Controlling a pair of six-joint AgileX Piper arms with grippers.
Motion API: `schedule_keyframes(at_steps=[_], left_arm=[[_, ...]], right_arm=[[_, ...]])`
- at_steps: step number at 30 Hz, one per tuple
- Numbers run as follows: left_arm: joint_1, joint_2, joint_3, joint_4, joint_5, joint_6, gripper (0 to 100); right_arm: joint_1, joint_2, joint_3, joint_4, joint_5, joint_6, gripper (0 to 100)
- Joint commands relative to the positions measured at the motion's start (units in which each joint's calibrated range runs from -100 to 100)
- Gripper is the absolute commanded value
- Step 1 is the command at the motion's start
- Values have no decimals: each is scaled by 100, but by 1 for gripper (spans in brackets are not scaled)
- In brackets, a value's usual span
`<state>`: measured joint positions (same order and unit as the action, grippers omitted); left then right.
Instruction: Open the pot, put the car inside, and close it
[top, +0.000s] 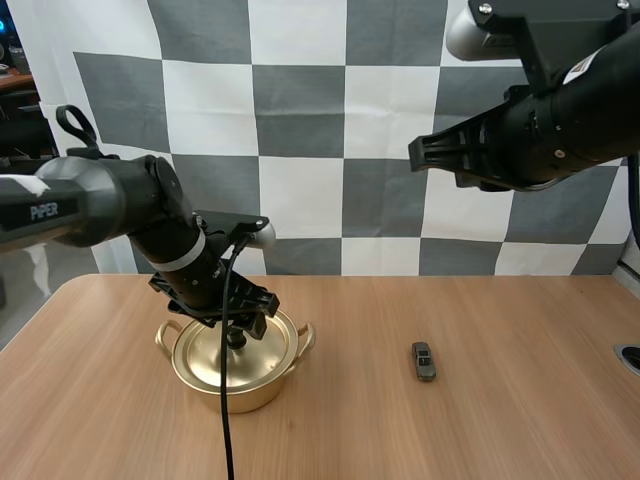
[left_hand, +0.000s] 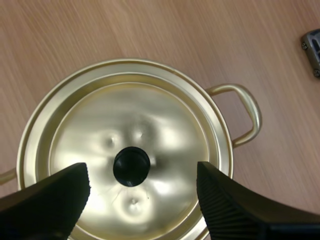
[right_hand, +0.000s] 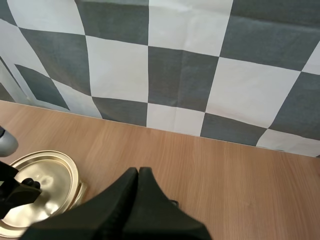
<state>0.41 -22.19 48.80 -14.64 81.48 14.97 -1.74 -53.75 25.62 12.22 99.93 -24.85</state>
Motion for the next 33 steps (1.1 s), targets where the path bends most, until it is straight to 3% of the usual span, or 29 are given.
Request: schedule_keyframes(at_steps=[1, 25, 33], left_arm=[[-1, 121, 4, 29, -115, -1, 100], [-1, 561, 4, -100, -596, 124, 99], [-1, 640, 4, -100, -610, 87, 43]], right_arm=[[1, -74, -2, -1, 7, -9, 0], [1, -278, -2, 60, 7, -9, 0], [1, -278, -2, 72, 7, -9, 0]])
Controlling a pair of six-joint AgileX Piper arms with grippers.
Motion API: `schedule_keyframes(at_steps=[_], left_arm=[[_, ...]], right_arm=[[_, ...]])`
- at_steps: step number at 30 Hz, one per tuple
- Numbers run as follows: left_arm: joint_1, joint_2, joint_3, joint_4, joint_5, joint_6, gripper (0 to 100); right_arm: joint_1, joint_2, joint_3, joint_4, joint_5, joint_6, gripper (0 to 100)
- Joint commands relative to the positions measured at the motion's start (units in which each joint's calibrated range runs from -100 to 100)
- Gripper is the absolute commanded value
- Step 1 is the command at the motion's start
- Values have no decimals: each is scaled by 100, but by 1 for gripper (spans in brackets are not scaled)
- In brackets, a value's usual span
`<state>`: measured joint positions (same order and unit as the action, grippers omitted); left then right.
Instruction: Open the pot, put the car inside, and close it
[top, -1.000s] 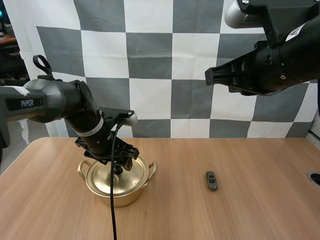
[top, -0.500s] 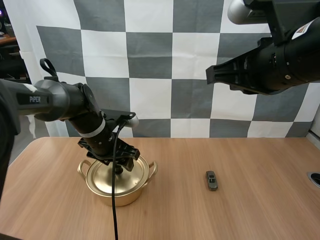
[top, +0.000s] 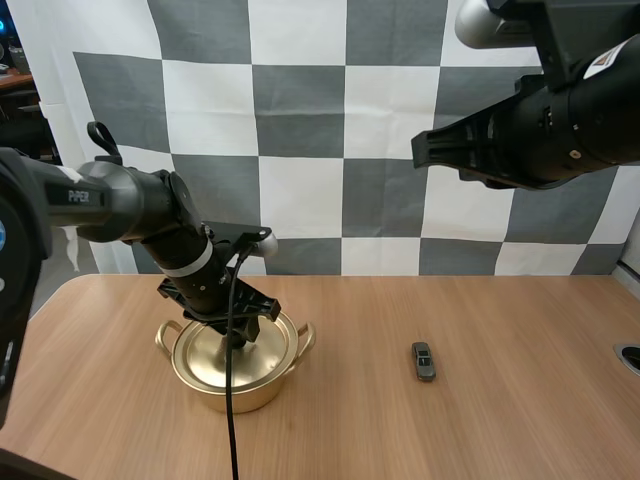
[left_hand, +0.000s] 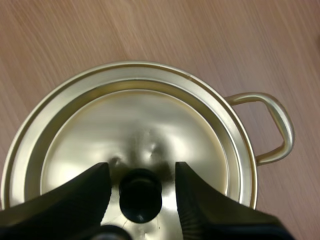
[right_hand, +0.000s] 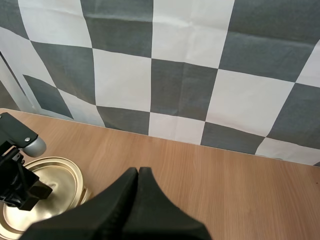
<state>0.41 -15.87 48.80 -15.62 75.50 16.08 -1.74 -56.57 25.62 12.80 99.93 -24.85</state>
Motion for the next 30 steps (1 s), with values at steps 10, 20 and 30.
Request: schedule_keyframes(at_steps=[10, 20, 30], left_arm=[[-1, 8, 4, -2, -13, -69, 0], [-1, 8, -14, -2, -13, -69, 0], [-1, 8, -453, -66, 535, -69, 0]], right_arm=[[1, 4, -2, 24, 7, -9, 0], [1, 4, -2, 24, 7, -9, 0], [1, 4, -2, 24, 7, -9, 0]])
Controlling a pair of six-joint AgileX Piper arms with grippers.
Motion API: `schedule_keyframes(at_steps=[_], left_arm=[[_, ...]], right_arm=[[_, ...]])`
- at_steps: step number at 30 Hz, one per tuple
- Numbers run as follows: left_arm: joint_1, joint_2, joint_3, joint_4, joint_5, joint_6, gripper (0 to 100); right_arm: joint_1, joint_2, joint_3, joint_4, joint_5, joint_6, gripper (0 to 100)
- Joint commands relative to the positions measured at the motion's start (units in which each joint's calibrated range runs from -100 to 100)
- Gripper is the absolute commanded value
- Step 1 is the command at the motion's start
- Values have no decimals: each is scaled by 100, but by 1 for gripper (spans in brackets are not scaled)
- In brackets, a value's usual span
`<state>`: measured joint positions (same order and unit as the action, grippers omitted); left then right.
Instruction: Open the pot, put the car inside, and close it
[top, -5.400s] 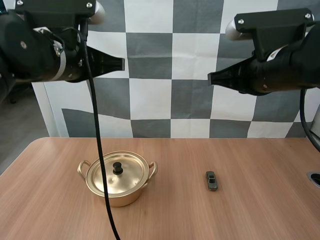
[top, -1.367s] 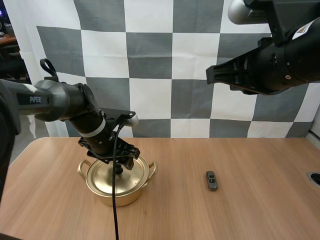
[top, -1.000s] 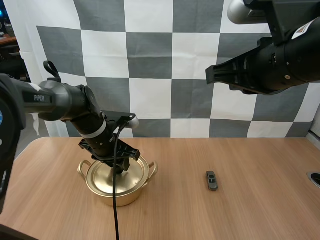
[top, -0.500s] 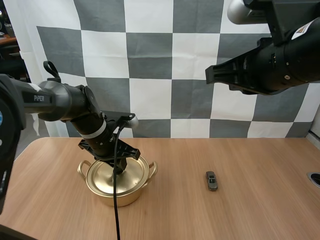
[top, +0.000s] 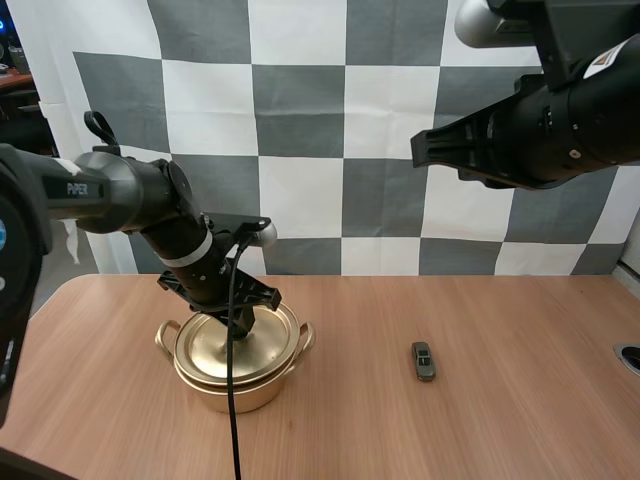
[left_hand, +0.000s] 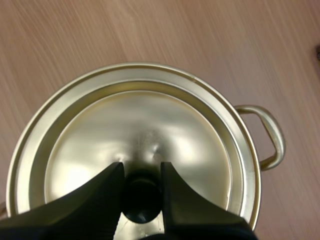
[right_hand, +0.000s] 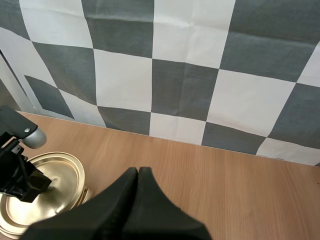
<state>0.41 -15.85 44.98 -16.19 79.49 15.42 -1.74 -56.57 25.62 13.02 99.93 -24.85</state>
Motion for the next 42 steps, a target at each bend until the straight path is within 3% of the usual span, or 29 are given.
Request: schedule_keyframes(at_steps=[1, 9, 19, 27, 35, 42], left_arm=[[-1, 5, -134, -22, 251, -3, 0], [-1, -55, -898, -30, 1247, -37, 0], [-1, -1043, -2376, -30, 2051, -449, 0], [-1, -2414, -3501, -30, 2051, -720, 0], [-1, -3981, -3560, -30, 2051, -793, 0], [-1, -4781, -3548, 383, 2051, -793, 0]], right_arm=[[1, 4, -2, 1, 7, -9, 0], [1, 4, -2, 1, 7, -9, 0], [1, 4, -2, -12, 7, -9, 0], [1, 131, 464, -841, 7, -9, 0], [1, 1716, 1086, -784, -160, -9, 0], [1, 2839, 1086, -616, -1240, -86, 0]])
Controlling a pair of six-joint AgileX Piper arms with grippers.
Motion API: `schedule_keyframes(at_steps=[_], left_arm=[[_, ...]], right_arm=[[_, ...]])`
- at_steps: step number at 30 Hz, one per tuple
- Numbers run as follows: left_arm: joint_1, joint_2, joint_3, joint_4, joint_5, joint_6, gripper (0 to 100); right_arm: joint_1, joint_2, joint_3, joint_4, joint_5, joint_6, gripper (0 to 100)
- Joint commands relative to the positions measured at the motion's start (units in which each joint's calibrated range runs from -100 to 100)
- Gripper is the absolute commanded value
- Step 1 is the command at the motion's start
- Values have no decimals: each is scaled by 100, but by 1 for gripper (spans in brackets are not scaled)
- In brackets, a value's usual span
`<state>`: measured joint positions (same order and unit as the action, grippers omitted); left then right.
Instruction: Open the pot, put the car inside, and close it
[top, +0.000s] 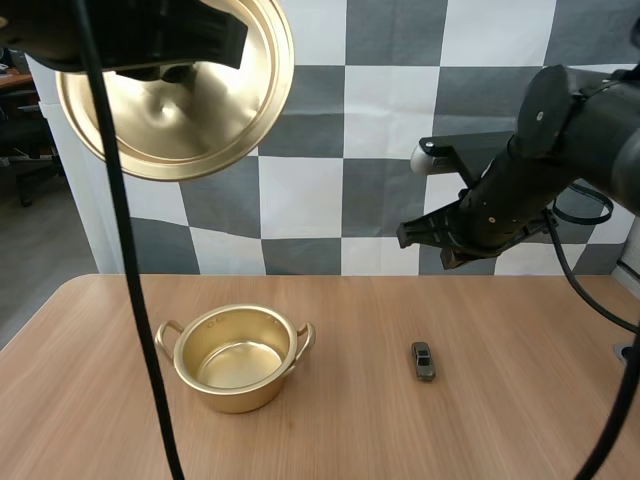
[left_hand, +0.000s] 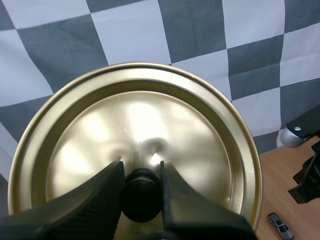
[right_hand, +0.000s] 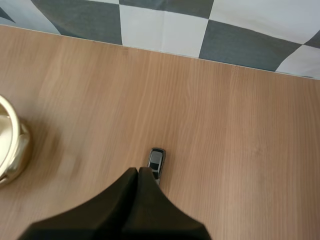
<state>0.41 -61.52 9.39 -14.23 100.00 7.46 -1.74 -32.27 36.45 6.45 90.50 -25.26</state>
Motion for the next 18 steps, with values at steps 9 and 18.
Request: schedule_keyframes(at_steps=[9, 18], left_arm=[[-1, -547, 11, 518, 0, -22, 0], [-1, -547, 11, 518, 0, -22, 0]], right_arm=[[1, 1439, 4, 207, -372, -105, 0], [1, 2006, 4, 451, -372, -241, 0]])
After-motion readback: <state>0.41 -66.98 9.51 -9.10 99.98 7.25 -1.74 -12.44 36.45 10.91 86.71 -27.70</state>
